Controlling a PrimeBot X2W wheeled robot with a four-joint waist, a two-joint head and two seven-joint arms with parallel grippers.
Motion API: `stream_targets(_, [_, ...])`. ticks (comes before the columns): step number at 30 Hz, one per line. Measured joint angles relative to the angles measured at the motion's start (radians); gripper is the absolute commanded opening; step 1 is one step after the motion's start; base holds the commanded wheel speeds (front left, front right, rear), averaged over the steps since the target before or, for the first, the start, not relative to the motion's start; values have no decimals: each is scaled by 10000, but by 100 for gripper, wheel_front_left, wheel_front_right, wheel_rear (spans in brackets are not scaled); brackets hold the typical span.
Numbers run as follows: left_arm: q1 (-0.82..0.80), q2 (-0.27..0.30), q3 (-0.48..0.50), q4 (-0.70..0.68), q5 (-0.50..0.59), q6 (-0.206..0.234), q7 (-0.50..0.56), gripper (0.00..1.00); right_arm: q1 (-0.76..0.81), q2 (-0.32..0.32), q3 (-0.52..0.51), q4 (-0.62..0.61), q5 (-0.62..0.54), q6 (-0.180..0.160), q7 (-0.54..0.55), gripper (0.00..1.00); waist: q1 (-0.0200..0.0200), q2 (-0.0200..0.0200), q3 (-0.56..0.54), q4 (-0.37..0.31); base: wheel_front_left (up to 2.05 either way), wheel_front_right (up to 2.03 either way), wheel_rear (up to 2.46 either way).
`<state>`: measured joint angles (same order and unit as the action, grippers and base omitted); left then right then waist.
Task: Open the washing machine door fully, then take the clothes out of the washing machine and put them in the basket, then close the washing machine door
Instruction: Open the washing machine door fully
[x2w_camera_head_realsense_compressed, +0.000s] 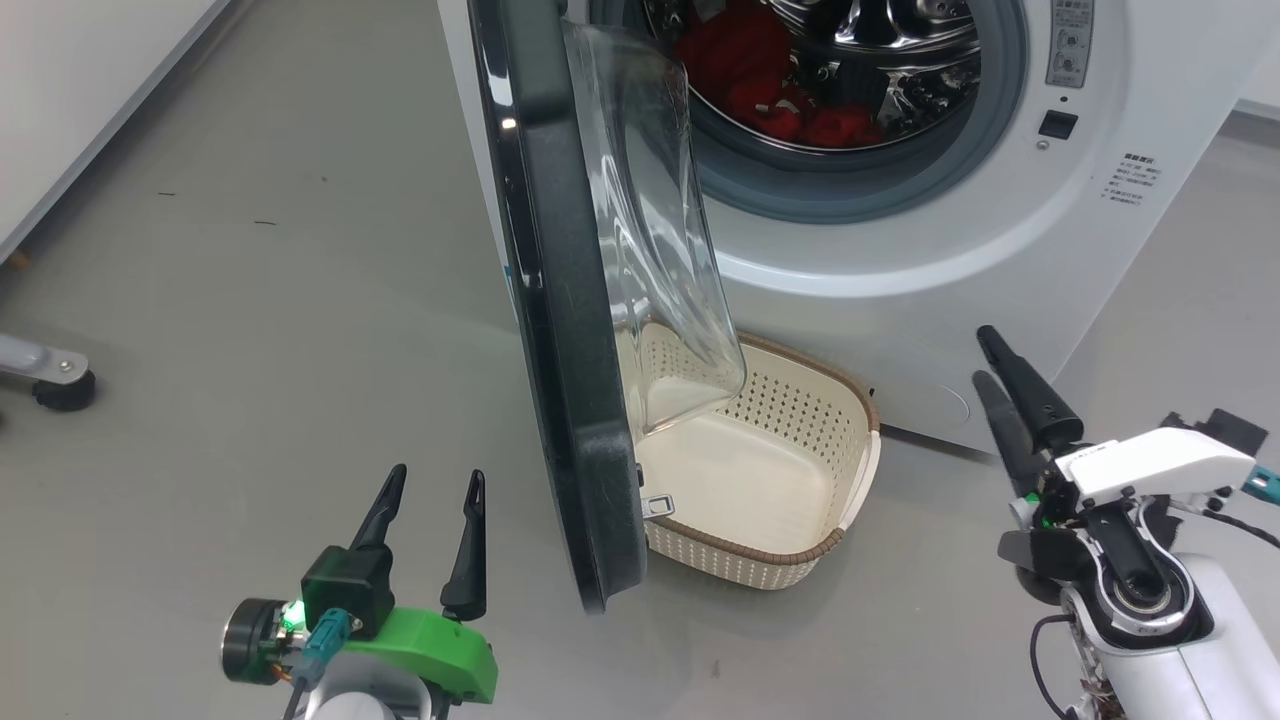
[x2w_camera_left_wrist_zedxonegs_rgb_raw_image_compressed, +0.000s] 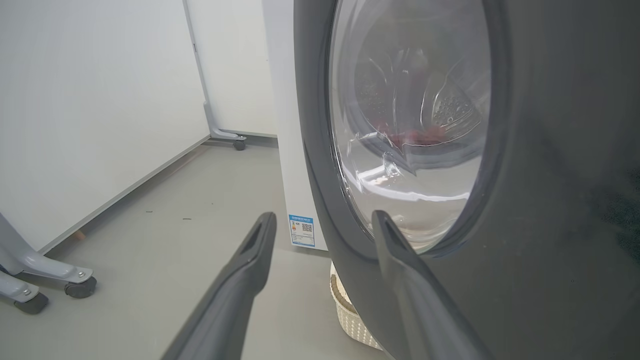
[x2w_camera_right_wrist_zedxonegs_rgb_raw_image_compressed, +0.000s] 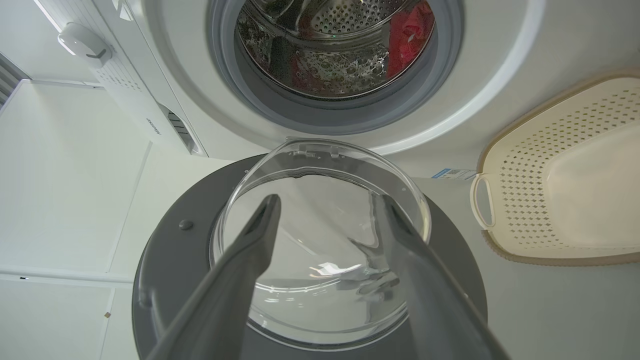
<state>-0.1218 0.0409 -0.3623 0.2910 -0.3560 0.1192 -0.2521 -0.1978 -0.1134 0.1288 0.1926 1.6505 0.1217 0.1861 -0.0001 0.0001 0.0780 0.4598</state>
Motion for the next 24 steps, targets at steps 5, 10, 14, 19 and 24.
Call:
stream_targets(5, [0, 2, 10, 2, 0, 0, 0, 100, 482, -462, 31, -433, -1781, 0, -1179, 100, 0, 0, 0, -62, 0, 0, 0])
stream_targets(10, [0, 2, 2, 13, 0, 0, 0, 100, 967, -1210, 224, -683, -3810, 0, -2508, 100, 0, 0, -13, -112, 0, 0, 0])
stream_targets(14, [0, 2, -4, 29, 0, 0, 0, 100, 1168, -1896, 510, -721, -5662, 2, -3641, 100, 0, 0, -27, -156, 0, 0, 0])
stream_targets(19, [0, 2, -17, 63, 0, 0, 0, 100, 1432, -2522, 483, -522, -7645, 2, -4880, 100, 0, 0, -60, -203, 0, 0, 0])
stream_targets(24, [0, 4, -10, 94, 2, 0, 0, 100, 1477, -2761, 102, -447, -9428, -265, -4615, 100, 0, 0, -102, -250, 0, 0, 0])
